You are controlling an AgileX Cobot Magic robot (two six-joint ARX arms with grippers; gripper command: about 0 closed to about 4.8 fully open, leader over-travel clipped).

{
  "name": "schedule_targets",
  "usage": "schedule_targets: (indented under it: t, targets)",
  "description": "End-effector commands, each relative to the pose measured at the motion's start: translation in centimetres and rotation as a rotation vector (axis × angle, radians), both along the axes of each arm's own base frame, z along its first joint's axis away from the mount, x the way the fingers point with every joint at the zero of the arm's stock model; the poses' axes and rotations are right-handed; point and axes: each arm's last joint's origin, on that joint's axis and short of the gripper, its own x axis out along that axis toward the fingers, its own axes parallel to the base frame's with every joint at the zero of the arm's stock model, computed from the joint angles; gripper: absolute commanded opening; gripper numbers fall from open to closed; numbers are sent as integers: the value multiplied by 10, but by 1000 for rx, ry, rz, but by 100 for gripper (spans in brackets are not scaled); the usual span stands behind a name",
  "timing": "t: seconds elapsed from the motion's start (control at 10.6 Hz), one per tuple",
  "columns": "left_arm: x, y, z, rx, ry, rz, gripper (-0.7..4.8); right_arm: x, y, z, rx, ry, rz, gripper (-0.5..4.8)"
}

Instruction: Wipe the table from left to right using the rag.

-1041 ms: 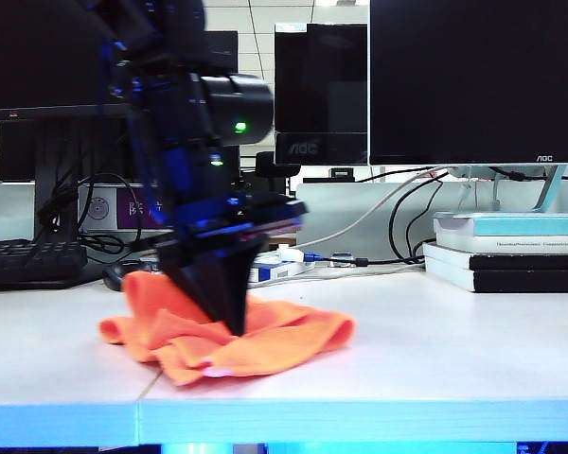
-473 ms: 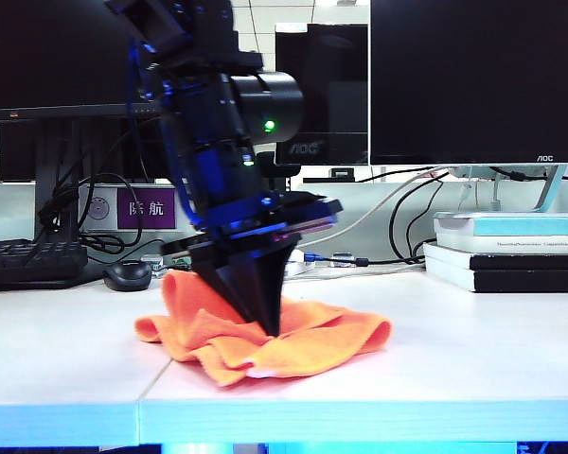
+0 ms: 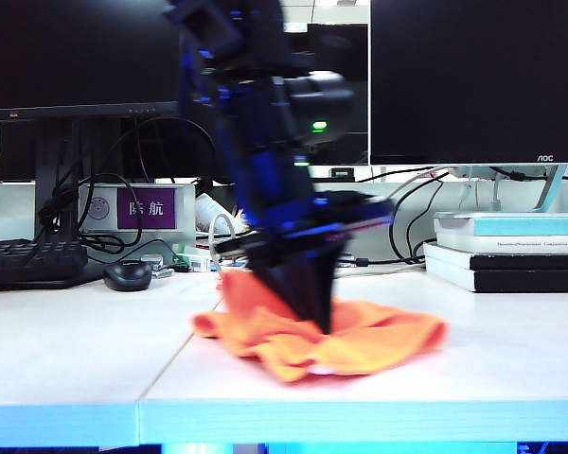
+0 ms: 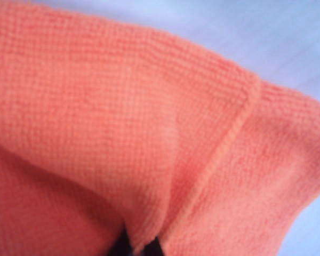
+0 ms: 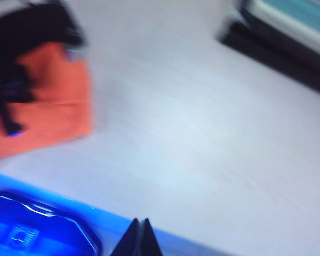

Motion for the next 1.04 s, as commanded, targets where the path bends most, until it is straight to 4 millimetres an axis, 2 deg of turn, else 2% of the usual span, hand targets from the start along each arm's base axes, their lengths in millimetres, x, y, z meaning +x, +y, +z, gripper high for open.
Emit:
schedule_targets:
  t: [0.09,0.47,1.04]
  targets:
    - [-7,-18,-14,13,25,-39,-6,-1,-8,-1,-27,33,-52,-1]
    - [-11,-53,-16,-8,30,-101,-5,0,-20,-1,-30,44,-117,-1]
    - [-13,-66,-21,-46,4,-104,-5,-1,-21,-1,-35,49,-121,-1]
